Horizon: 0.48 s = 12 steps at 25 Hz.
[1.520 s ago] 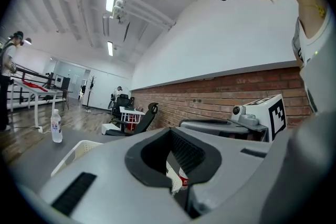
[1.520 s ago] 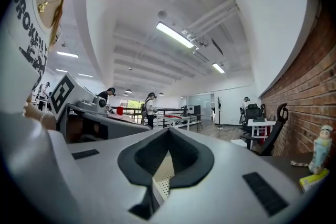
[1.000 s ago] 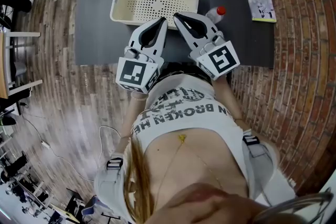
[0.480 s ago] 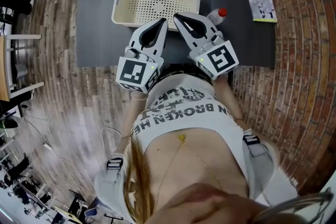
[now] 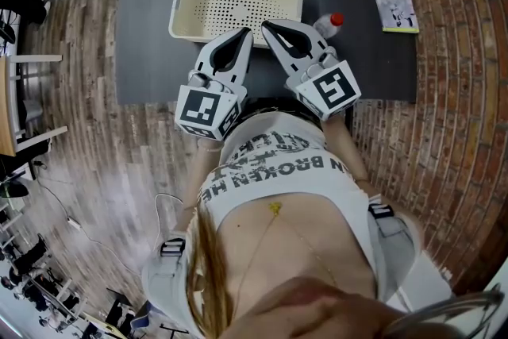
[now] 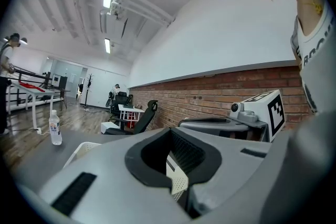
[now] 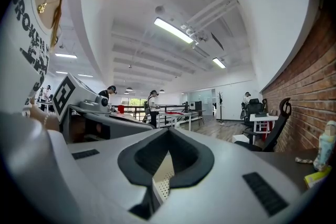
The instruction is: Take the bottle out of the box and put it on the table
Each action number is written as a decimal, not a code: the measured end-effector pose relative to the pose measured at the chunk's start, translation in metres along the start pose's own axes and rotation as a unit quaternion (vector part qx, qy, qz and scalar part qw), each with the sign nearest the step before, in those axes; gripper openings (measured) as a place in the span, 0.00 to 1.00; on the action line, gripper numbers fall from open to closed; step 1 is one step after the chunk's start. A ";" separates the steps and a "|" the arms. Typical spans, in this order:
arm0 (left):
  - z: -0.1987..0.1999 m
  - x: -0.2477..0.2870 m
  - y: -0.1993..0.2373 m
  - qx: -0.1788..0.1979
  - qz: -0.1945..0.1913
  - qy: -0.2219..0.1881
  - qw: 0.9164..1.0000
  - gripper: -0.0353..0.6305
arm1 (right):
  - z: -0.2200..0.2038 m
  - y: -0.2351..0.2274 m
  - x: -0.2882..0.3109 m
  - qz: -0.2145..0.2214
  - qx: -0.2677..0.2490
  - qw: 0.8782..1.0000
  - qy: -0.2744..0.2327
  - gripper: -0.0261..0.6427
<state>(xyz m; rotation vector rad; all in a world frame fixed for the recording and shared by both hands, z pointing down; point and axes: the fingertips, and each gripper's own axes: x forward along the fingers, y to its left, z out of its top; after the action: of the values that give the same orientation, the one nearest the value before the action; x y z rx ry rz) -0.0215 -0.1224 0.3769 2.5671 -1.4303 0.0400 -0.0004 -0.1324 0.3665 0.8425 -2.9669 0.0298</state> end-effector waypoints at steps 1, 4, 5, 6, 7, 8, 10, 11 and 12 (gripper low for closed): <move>0.000 0.000 0.000 0.000 0.000 0.000 1.000 0.06 | -0.001 0.000 0.000 0.001 -0.001 1.000 0.002 0.05; -0.003 0.000 0.001 -0.001 0.001 0.003 1.000 0.06 | -0.003 -0.001 -0.001 0.002 -0.004 1.000 0.006 0.05; -0.003 0.000 0.001 -0.002 0.002 0.004 1.000 0.06 | -0.004 -0.001 -0.001 0.002 -0.004 1.000 0.007 0.05; -0.004 0.000 0.001 -0.004 0.002 0.004 1.000 0.06 | -0.005 -0.002 -0.001 0.002 -0.003 1.000 0.008 0.05; -0.004 0.000 0.002 -0.005 0.003 0.005 1.000 0.06 | -0.005 -0.002 -0.001 0.002 -0.003 1.000 0.009 0.05; -0.005 0.000 0.002 -0.007 0.003 0.005 1.000 0.06 | -0.006 -0.002 -0.001 0.002 -0.002 1.000 0.010 0.05; -0.005 0.001 0.002 -0.009 0.004 0.005 1.000 0.06 | -0.006 -0.002 -0.001 0.005 -0.004 1.000 0.011 0.05; -0.005 0.001 0.002 -0.009 0.004 0.005 1.000 0.06 | -0.006 -0.002 -0.001 0.005 -0.005 1.000 0.012 0.05; -0.005 0.001 0.001 -0.009 0.004 0.005 1.000 0.06 | -0.007 -0.002 -0.001 0.006 -0.005 1.000 0.013 0.05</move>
<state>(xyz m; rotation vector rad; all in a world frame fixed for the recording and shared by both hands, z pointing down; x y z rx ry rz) -0.0216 -0.1231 0.3827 2.5432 -1.4310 0.0400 0.0021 -0.1332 0.3731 0.8175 -2.9455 0.0254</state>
